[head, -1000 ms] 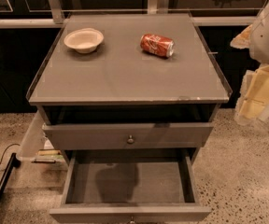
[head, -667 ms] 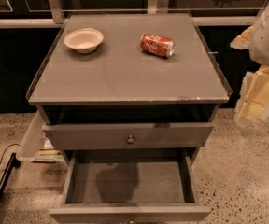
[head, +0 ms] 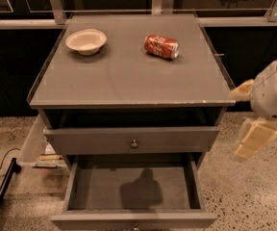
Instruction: Close middle drawer
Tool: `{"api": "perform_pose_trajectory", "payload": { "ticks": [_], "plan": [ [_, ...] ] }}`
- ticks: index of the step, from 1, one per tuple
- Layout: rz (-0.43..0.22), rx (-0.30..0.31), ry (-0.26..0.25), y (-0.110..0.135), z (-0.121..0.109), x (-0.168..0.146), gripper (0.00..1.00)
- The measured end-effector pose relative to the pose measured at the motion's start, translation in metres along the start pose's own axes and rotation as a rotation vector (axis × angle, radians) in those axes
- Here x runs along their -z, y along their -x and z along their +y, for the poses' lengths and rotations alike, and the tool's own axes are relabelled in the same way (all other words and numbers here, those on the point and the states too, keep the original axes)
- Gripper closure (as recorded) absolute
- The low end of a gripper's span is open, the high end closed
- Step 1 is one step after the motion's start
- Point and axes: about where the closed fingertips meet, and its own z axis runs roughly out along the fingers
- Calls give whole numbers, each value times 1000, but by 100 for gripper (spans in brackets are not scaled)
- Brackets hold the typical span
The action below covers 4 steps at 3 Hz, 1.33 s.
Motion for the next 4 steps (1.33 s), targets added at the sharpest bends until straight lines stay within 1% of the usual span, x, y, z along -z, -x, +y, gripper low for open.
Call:
{"api": "perform_pose_trajectory", "payload": {
  "ticks": [1, 2, 3, 4],
  "plan": [
    [-97, -4, 17, -23, 26, -48, 43],
    [-166, -26, 72, -46, 48, -110, 66],
    [-177, -28, 85, -52, 52, -125, 89],
    [-177, -29, 85, -52, 52, -125, 100]
  ]
}}
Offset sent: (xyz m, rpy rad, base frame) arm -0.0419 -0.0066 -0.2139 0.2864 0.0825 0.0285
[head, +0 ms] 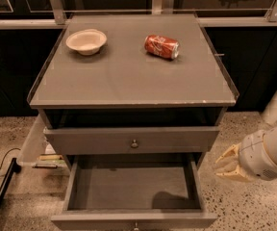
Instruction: Close middle drawer
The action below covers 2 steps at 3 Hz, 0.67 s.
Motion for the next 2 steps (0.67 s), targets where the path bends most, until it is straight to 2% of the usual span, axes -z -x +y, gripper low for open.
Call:
{"api": "perform_pose_trajectory", "payload": {
  "ticks": [1, 2],
  "plan": [
    [2, -65, 85, -17, 13, -54, 100],
    [-36, -132, 179, -43, 30, -137, 100]
  ]
}}
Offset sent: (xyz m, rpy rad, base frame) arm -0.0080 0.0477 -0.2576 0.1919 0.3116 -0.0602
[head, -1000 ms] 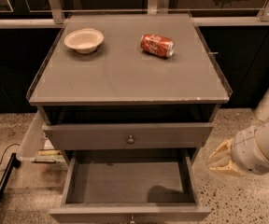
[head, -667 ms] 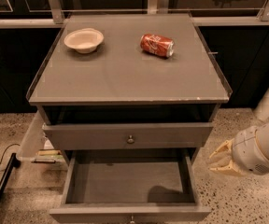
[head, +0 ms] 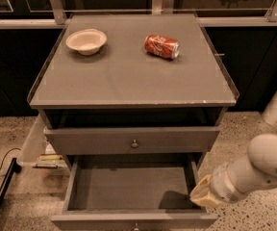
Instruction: Close middle drawer
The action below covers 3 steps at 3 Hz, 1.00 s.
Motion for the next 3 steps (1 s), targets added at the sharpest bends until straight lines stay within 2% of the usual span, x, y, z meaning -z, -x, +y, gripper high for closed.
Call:
{"api": "perform_pose_trajectory", "payload": {
  "ticks": [1, 2, 3],
  "plan": [
    [-75, -38, 15, -29, -9, -66, 100],
    [-123, -54, -34, -54, -21, -101, 100],
    [-136, -53, -93, -72, -32, -106, 100]
  ]
}}
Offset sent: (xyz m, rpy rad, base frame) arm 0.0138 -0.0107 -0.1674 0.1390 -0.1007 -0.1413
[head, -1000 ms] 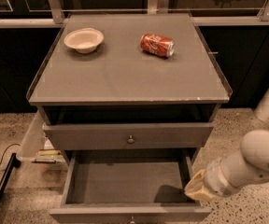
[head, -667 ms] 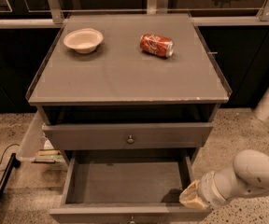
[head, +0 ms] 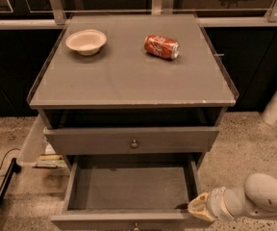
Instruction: Close middle drawer
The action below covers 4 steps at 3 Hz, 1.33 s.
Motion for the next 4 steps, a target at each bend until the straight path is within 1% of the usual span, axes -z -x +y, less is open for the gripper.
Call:
{"api": "perform_pose_trajectory", "payload": {
  "ticks": [1, 2, 3, 4],
  "plan": [
    [-2, 1, -10, -3, -2, 0, 100],
    [-11, 33, 6, 2, 17, 4, 100],
    [-30, 49, 46, 3, 44, -4, 100],
    [-42, 81, 85, 8, 63, -26, 100]
  ]
}}
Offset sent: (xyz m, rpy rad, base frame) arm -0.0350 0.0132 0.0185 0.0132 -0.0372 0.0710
